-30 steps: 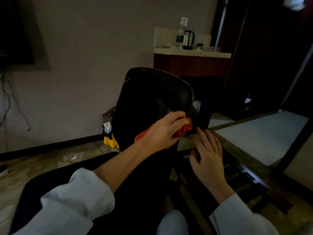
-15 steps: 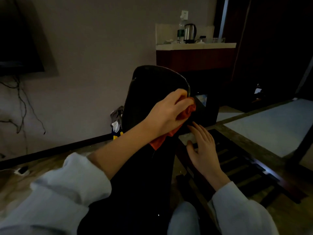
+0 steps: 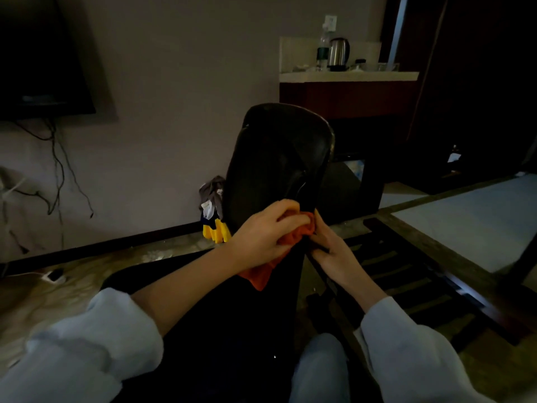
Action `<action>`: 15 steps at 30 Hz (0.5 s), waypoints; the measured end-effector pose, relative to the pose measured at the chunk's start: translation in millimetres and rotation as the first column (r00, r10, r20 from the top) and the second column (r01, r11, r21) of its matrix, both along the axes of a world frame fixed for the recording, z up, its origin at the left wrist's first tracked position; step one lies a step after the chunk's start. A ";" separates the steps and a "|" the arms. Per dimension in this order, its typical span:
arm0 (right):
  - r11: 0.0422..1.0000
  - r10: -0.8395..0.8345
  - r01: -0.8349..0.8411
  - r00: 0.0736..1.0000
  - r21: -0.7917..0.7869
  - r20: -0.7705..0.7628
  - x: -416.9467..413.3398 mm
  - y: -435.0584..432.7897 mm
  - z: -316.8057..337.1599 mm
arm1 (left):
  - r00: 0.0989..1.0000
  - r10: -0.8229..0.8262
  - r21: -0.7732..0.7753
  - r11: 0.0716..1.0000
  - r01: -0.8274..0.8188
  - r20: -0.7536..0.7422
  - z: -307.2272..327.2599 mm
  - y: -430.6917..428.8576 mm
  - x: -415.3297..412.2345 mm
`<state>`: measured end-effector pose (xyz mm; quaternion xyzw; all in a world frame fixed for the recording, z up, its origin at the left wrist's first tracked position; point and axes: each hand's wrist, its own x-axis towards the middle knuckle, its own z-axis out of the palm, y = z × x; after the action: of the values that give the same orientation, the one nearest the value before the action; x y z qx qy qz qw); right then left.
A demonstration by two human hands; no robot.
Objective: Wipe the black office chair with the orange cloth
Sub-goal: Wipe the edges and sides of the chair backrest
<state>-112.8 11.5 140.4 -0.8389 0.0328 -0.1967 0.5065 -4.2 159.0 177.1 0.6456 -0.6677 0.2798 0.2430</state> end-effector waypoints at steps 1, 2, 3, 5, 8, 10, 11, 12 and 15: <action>1.000 -0.007 0.007 1.000 0.005 0.021 -1.8 4.5 -1.6 | 1.000 -0.007 -0.064 0.998 0.005 -0.030 5.7 1.8 -2.4; 1.000 -0.006 0.005 0.999 0.024 0.044 -4.1 8.2 -3.0 | 0.999 -0.012 -0.126 0.992 0.005 -0.048 11.7 2.4 -5.3; 0.997 0.008 -0.012 0.998 0.077 0.057 -6.5 11.6 -2.9 | 0.999 -0.009 -0.173 0.985 0.000 -0.051 17.6 1.5 -8.2; 0.993 0.016 -0.021 0.999 0.113 0.045 -11.0 17.1 -5.3 | 1.000 0.017 -0.210 0.978 -0.019 -0.013 25.9 -1.3 -13.0; 1.000 -0.016 0.015 0.999 0.018 0.041 -15.9 23.2 -11.6 | 1.000 0.019 -0.170 0.985 -0.016 0.016 26.7 -0.3 -17.8; 0.997 -0.059 0.061 0.997 -0.043 0.048 -16.5 26.3 -16.4 | 0.999 0.010 -0.117 0.993 -0.005 0.036 21.0 4.6 -22.3; 0.995 -0.075 0.077 0.996 -0.055 0.050 -16.4 28.0 -18.0 | 0.998 0.011 -0.087 0.996 -0.006 0.059 15.4 7.4 -24.6; 0.994 -0.095 0.098 0.994 -0.053 0.051 -16.1 28.4 -19.3 | 0.997 0.012 -0.059 0.998 -0.007 0.079 8.0 9.5 -25.9; 0.993 -0.113 0.115 0.991 -0.018 0.066 -23.2 32.7 -20.7 | 0.998 0.010 -0.020 1.000 -0.008 0.059 -23.6 17.2 -25.1</action>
<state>-136.0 44.2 119.7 -0.8344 0.0622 -0.2527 0.4859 -29.3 176.3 153.5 0.6376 -0.6688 0.3066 0.2284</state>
